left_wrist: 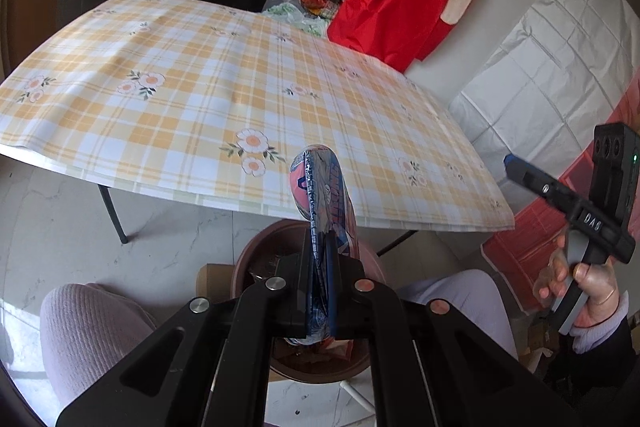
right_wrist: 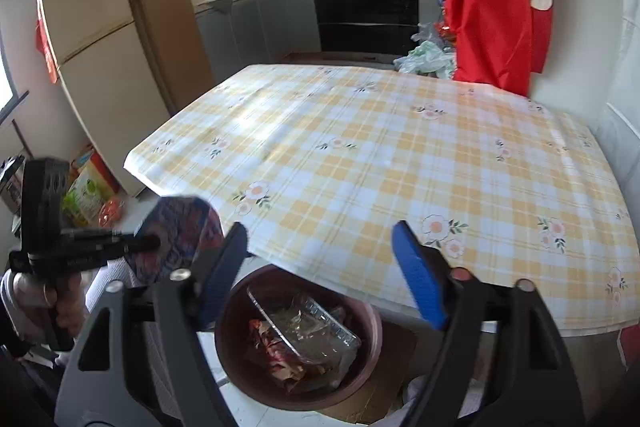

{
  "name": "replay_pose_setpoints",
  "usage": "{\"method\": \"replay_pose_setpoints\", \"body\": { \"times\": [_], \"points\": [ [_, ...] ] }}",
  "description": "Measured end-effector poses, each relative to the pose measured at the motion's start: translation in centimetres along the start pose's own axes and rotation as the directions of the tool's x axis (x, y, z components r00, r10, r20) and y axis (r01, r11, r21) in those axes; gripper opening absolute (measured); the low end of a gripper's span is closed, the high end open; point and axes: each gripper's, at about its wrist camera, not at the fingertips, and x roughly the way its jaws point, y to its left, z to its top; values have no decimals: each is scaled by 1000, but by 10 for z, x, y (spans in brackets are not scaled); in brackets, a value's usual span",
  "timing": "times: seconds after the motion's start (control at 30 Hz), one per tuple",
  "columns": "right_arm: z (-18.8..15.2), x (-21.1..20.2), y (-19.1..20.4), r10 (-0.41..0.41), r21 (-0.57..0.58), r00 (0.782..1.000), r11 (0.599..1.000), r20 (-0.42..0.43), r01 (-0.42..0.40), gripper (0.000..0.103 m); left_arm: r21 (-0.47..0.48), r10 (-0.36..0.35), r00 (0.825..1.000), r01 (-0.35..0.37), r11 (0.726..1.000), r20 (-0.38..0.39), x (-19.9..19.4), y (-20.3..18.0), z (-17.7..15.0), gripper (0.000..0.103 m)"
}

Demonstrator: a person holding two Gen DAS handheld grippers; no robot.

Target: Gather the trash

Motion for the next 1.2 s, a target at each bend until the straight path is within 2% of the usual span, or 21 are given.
{"method": "replay_pose_setpoints", "body": {
  "times": [0.13,0.3,0.33,0.37,0.43,0.5,0.57,0.9,1.03,1.2],
  "points": [
    [2,-6,-5,-29,12,999,1000,23,29,89,35,-7,1000,8,999,-29,10,-11,0,5],
    [2,-10,-11,-44,30,998,999,38,43,90,82,-23,999,26,996,-39,26,-32,9,5],
    [2,-11,-13,-47,37,998,998,39,46,90,92,-25,999,28,995,-43,29,-36,11,11],
    [1,-12,-14,-49,43,998,998,38,48,90,102,-25,999,30,994,-48,32,-41,14,29],
    [-1,-15,-17,-54,48,998,997,40,52,90,105,-38,999,42,994,-33,32,-46,19,50],
    [-2,-16,-20,-63,53,997,997,37,61,91,112,-37,999,39,993,-18,29,-49,23,53],
    [-3,-17,-24,-69,61,997,996,34,67,91,116,-24,1000,24,993,1,25,-48,26,62],
    [-3,-17,-30,-72,92,997,993,32,69,94,95,67,992,-77,993,105,-7,-32,41,79],
    [2,-19,-22,-89,72,996,994,30,87,97,135,115,980,-138,981,165,-24,-40,46,87],
    [9,-31,-12,-126,57,990,991,60,123,97,190,169,955,-218,957,245,-41,-56,55,96]
  ]
}}
